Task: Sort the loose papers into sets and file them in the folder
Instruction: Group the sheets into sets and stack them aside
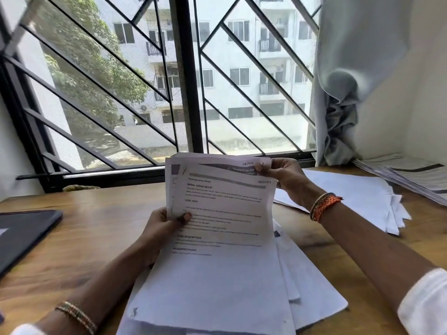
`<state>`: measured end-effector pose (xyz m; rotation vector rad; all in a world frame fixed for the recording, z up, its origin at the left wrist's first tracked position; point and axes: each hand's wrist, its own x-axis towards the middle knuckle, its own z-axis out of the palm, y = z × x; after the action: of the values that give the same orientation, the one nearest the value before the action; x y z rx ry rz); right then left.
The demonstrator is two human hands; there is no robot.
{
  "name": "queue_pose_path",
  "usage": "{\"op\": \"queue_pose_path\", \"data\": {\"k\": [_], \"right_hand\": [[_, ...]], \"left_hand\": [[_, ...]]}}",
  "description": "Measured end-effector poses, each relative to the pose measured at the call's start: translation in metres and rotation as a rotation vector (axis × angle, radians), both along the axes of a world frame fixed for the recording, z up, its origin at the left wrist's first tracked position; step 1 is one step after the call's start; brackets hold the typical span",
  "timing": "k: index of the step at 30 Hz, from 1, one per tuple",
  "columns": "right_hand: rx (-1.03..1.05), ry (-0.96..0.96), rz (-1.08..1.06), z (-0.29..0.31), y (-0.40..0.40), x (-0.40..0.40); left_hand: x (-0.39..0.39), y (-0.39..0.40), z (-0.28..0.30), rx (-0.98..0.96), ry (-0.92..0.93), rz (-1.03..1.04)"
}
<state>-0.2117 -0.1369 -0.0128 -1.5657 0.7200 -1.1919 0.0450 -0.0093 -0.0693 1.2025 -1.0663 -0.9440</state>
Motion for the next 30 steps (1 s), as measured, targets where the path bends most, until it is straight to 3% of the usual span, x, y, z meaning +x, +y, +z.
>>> {"op": "queue_pose_path", "data": {"k": [9, 17, 19, 21, 24, 26, 30], "right_hand": [[0.039, -0.034, 0.199, 0.002, 0.003, -0.002], [0.115, 0.103, -0.228, 0.003, -0.003, -0.013], [0.01, 0.361, -0.41, 0.0, -0.015, -0.033], [-0.101, 0.869, -0.519, -0.009, -0.024, -0.057], [-0.023, 1.366, -0.435, -0.032, -0.029, -0.082], [-0.033, 1.462, -0.399, -0.039, -0.029, -0.086], [-0.077, 1.461, -0.329, -0.033, -0.024, -0.072]], "left_hand": [[0.008, 0.0, -0.001, 0.015, 0.007, -0.036], [0.005, 0.0, 0.0, 0.03, 0.043, -0.013], [0.003, -0.002, 0.0, 0.024, 0.039, 0.029], [0.003, -0.003, -0.001, 0.03, 0.019, 0.051], [0.003, -0.006, -0.003, 0.052, -0.039, 0.069], [0.004, -0.009, -0.003, 0.072, -0.079, 0.08], [0.004, -0.01, -0.004, 0.086, -0.107, 0.095]]}}
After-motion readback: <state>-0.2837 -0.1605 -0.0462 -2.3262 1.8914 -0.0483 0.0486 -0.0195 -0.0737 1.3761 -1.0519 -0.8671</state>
